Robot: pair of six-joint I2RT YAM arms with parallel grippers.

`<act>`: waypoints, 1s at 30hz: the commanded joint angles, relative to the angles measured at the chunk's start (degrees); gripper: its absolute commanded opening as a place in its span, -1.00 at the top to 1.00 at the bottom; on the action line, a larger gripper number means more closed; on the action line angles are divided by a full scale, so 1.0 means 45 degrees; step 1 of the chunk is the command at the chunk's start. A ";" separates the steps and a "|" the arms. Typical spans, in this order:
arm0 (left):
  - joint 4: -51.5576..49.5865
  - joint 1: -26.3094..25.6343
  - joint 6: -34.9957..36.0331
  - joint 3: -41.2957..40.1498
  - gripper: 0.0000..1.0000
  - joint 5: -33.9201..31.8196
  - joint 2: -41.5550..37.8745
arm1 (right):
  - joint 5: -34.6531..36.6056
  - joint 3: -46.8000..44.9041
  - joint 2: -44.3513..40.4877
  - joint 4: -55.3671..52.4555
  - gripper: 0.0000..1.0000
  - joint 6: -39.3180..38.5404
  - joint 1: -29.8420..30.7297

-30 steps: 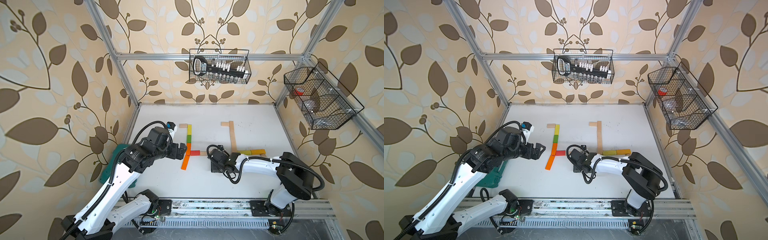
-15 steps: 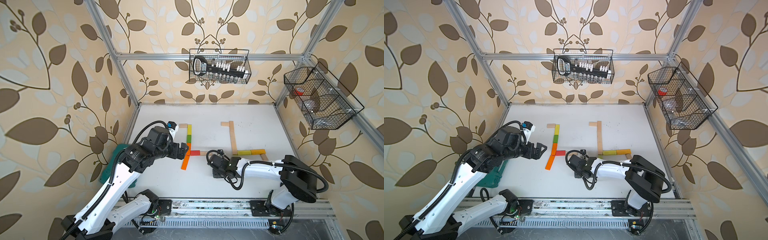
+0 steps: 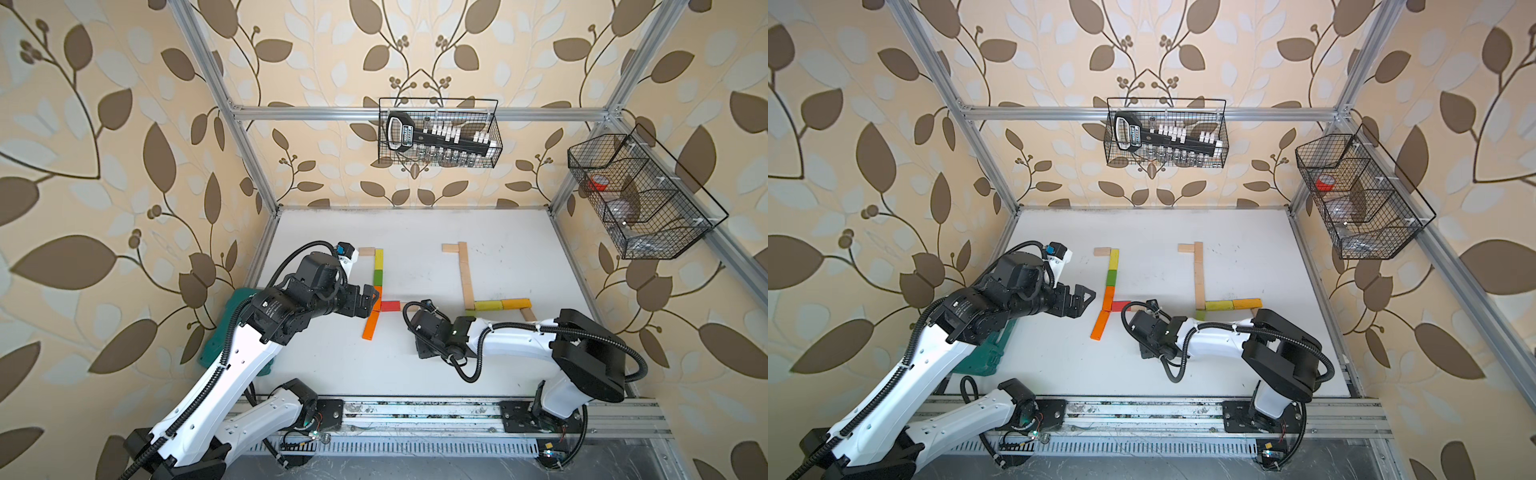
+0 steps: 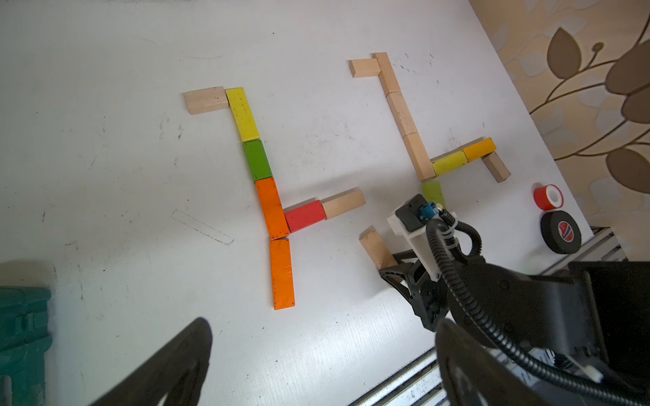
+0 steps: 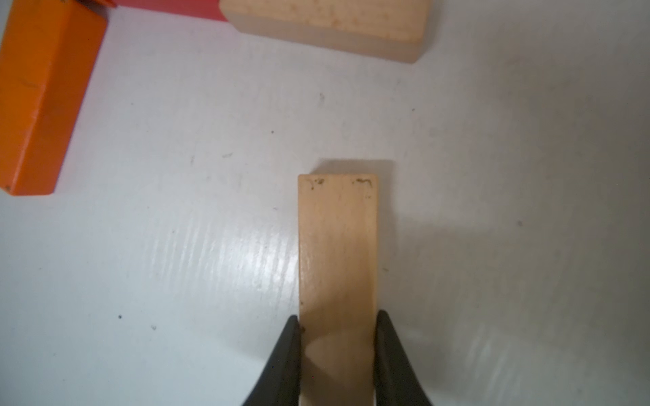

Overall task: Assemble a giraffe with building blocks
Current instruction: Assemble the building block at the center of the board.

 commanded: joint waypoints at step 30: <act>0.0303 -0.0110 0.0140 -0.0080 -0.98 -0.0132 -0.0003 | -0.0630 0.1001 0.1123 -0.0410 0.52 -0.1103 -0.1271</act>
